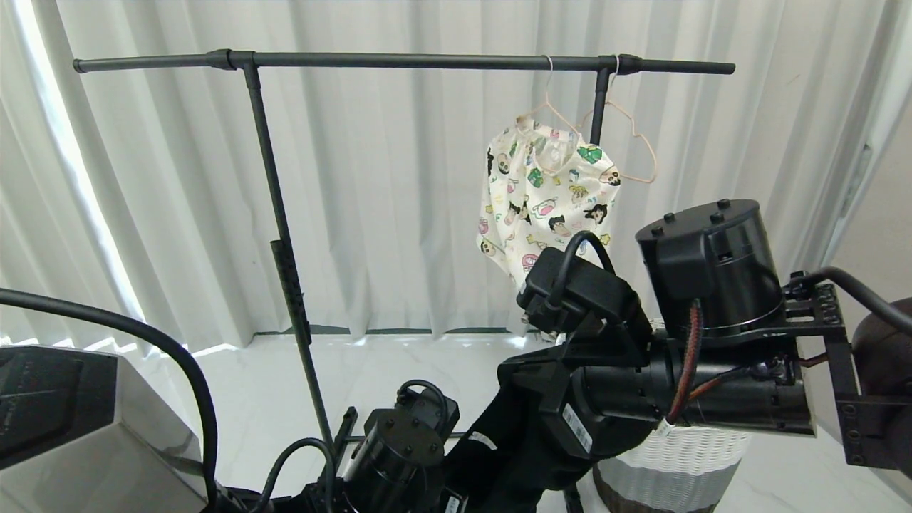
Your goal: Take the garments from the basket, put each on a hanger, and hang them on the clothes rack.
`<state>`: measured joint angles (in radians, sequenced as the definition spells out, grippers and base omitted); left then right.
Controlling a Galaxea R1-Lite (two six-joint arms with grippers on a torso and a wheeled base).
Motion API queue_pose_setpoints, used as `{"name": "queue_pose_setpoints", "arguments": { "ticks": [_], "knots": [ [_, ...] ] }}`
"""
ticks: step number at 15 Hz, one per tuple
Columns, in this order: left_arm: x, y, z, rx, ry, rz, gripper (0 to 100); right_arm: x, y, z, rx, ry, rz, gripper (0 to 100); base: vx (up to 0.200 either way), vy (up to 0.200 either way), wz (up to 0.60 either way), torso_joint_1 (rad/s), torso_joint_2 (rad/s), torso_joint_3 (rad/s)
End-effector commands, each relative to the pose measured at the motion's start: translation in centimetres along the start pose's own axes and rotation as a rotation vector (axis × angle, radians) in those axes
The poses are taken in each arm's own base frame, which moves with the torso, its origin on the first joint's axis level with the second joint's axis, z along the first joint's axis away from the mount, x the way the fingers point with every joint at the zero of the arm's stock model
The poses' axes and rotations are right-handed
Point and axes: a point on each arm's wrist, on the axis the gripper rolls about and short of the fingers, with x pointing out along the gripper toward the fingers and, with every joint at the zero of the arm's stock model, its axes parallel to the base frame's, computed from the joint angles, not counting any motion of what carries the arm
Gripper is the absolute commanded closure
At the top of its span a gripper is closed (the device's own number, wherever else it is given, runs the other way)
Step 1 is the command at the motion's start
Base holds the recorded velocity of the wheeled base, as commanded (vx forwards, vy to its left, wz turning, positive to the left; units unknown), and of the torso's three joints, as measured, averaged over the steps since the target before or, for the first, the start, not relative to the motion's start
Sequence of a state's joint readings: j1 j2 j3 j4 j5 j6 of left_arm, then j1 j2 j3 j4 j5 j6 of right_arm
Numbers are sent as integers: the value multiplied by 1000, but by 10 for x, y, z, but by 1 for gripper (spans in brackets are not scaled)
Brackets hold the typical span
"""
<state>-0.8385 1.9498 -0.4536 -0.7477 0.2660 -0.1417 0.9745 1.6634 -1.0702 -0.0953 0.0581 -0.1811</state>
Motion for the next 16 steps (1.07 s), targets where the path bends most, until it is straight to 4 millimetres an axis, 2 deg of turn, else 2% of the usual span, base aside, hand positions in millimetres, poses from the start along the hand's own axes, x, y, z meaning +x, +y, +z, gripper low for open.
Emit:
{"name": "queue_pose_setpoints", "arguments": {
  "ticks": [1, 2, 4, 5, 6, 7, 10, 11, 13, 14, 16],
  "knots": [
    [-13, 7, -5, 60, -13, 33, 100, 6, -1, -5, 28, 22, -1, 100, 0, 0, 0, 0, 0, 0],
    [-20, 10, -3, 65, -41, 30, 100, 8, -1, -6, 46, 26, -2, 100, 0, 0, 0, 0, 0, 0],
    [-54, 39, 19, 29, -180, 66, 100, 21, 0, -5, 74, 10, -1, 100, 0, 0, 0, 0, 0, 0],
    [-66, 51, 22, 55, -184, 93, 100, 24, 2, -4, 71, -6, 3, 100, 0, 0, 0, 0, 0, 0],
    [-97, 70, 27, 93, -185, 123, 100, 29, 7, -1, 62, -28, 7, 100, 0, 0, 0, 0, 0, 0],
    [-120, 78, 33, 93, -196, 104, 100, 31, 9, 4, 57, -41, 2, 100, 0, 0, 0, 0, 0, 0],
    [-197, 85, 63, 98, -201, -25, 100, 30, 8, 23, 53, -96, -48, 100, 0, 0, 0, 0, 0, 0],
    [-211, 85, 75, 101, -214, -62, 100, 25, 7, 25, 55, -104, -80, 100, 0, 0, 0, 0, 0, 0],
    [-223, 84, 98, 122, -276, -82, 100, 8, 5, 29, 60, -114, -143, 100, 0, 0, 0, 0, 0, 0],
    [-227, 81, 112, 162, -319, -93, 100, -8, 4, 31, 62, -106, -168, 100, 0, 0, 0, 0, 0, 0],
    [-235, 75, 126, 230, -374, -114, 100, -34, -2, 32, 72, -87, -210, 100, 0, 0, 0, 0, 0, 0]
  ]
}}
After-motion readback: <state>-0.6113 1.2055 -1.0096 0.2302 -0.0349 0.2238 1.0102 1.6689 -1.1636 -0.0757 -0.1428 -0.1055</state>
